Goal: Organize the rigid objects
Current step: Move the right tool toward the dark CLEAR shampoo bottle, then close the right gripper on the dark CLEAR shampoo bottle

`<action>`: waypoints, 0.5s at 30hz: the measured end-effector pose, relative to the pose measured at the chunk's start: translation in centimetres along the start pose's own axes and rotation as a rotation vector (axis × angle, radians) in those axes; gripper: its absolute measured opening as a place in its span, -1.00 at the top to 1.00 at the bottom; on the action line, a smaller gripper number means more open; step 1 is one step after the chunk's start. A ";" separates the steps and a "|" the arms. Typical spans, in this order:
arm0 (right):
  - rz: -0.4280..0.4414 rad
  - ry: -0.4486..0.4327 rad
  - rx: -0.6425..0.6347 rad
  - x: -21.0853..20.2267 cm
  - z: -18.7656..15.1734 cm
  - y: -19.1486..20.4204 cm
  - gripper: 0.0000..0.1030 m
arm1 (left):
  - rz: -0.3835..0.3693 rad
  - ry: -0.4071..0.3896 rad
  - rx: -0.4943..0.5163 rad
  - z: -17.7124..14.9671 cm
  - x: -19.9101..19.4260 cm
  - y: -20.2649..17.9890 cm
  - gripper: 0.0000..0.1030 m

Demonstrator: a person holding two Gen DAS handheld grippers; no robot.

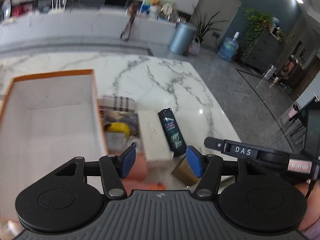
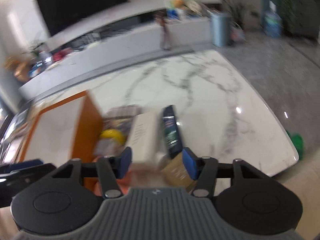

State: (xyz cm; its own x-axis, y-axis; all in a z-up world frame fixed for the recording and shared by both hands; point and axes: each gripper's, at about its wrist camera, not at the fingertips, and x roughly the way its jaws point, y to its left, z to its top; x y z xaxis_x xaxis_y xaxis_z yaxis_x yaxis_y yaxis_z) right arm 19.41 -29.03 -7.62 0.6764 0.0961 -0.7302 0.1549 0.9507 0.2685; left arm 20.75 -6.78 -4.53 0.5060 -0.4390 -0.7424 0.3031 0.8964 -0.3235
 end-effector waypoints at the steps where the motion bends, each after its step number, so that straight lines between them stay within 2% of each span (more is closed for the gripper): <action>1: 0.005 0.023 0.046 1.3 0.9 -0.8 0.11 | 0.004 0.028 -0.019 1.0 1.6 -0.1 -0.34; 2: 0.017 0.044 0.082 2.5 1.6 -1.4 0.20 | 0.007 0.059 -0.043 1.9 3.3 -0.1 -0.34; 4: 0.040 0.072 0.149 5.1 2.8 -2.5 0.25 | -0.002 0.126 -0.081 3.0 6.5 0.1 -0.34; 9: 0.066 0.104 0.154 10.7 3.5 -3.7 0.26 | 0.068 0.258 -0.140 4.3 13.1 1.4 -0.34; 12: 0.096 0.143 0.155 12.5 3.7 -4.4 0.26 | 0.072 0.311 -0.164 4.6 14.9 1.8 -0.35; 15: 0.122 0.207 0.151 14.4 3.4 -4.6 0.25 | 0.079 0.343 -0.163 5.0 16.0 1.5 -0.46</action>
State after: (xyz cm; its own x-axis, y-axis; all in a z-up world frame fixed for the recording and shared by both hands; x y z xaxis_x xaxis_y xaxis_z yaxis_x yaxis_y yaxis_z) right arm 30.86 -32.99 -17.21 0.5378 0.2796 -0.7953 0.1972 0.8755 0.4412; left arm 33.30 -12.80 -13.98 0.2143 -0.3474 -0.9129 0.1276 0.9366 -0.3265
